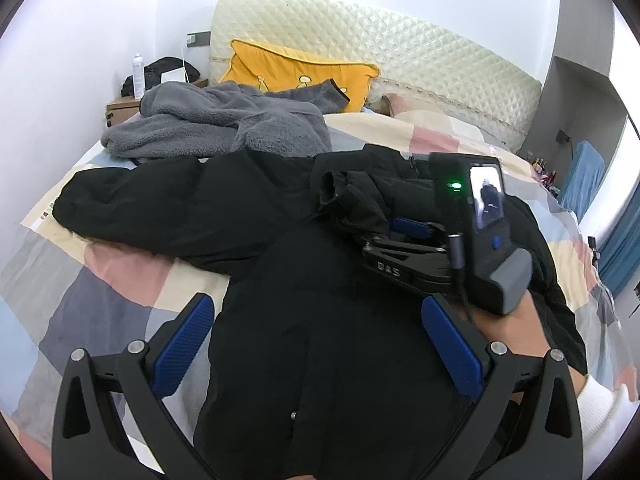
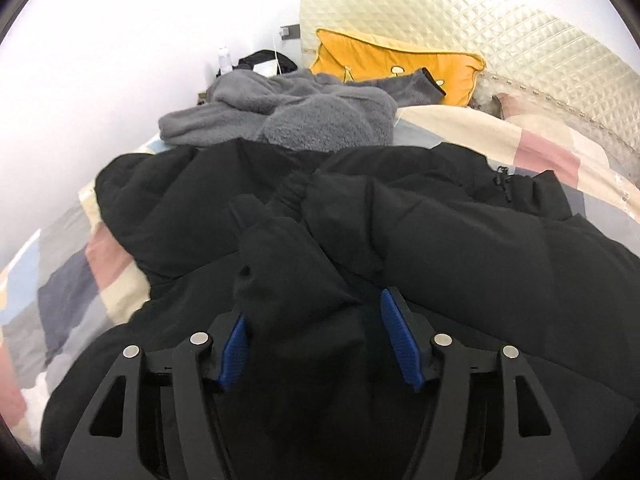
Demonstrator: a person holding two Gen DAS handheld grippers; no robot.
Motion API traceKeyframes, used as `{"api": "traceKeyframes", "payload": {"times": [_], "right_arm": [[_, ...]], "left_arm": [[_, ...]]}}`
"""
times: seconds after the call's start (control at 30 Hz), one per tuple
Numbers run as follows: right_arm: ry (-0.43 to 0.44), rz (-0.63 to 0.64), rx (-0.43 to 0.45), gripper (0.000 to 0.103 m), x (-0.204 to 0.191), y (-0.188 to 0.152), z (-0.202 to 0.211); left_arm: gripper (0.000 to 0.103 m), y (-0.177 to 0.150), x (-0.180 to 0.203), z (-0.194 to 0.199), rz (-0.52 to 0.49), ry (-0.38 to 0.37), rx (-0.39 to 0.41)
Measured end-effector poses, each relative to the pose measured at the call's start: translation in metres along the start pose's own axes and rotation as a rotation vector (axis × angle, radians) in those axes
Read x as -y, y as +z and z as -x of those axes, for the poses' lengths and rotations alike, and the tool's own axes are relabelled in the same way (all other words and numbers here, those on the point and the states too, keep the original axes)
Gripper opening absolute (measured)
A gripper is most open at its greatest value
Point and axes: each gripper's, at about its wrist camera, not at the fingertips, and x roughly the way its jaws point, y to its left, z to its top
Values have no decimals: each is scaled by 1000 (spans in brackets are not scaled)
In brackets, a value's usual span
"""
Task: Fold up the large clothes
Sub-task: 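Carry the sleeve across the jacket body toward the left tool and release, then withdraw the right tool and move the left tool to the other sleeve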
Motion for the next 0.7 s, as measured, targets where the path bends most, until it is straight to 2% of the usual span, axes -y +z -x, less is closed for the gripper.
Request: {"api": "traceKeyframes", "payload": {"times": [0.13, 0.37, 0.6, 0.7], "right_arm": [[2, -33, 39, 62, 12, 0, 36], [-66, -91, 126, 63, 36, -10, 114], [-138, -138, 184, 64, 51, -36, 180], [-167, -149, 211, 64, 55, -58, 206]], "left_arm": [[103, -1, 3, 5, -6, -1, 14], [103, 2, 15, 16, -40, 23, 19], [103, 0, 37, 46, -56, -10, 62], [103, -4, 47, 52, -83, 1, 66]]}}
